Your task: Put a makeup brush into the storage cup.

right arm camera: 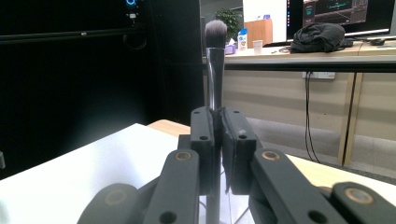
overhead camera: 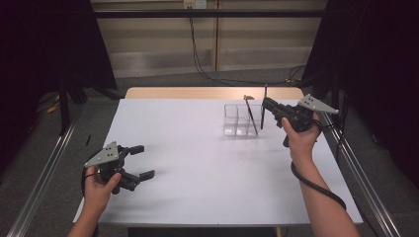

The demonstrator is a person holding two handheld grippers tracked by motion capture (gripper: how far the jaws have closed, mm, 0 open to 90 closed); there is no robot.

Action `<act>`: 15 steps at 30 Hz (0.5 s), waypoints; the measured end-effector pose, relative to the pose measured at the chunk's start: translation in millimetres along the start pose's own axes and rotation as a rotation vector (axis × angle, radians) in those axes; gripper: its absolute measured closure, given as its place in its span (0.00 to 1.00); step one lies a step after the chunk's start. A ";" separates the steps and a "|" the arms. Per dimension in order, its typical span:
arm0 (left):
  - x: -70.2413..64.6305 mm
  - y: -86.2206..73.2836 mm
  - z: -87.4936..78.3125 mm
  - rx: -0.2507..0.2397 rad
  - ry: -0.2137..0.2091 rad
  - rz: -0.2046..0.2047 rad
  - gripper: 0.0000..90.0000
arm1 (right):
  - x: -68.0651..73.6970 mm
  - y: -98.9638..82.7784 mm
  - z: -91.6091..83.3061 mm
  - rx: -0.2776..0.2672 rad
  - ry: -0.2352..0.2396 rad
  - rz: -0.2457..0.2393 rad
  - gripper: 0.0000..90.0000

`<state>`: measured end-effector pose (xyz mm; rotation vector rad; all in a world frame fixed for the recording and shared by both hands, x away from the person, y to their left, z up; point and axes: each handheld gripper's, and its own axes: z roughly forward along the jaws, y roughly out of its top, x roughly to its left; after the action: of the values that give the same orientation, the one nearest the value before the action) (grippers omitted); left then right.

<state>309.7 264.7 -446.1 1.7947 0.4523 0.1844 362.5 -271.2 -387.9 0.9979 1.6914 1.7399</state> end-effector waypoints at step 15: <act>-0.4 -0.1 0.7 0.001 -0.002 0.000 0.00 | -6.5 6.3 8.4 -0.012 -0.029 -0.013 0.94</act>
<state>309.6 264.0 -446.3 1.7953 0.4514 0.1825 373.9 -271.7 -383.1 1.0000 1.6644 1.7173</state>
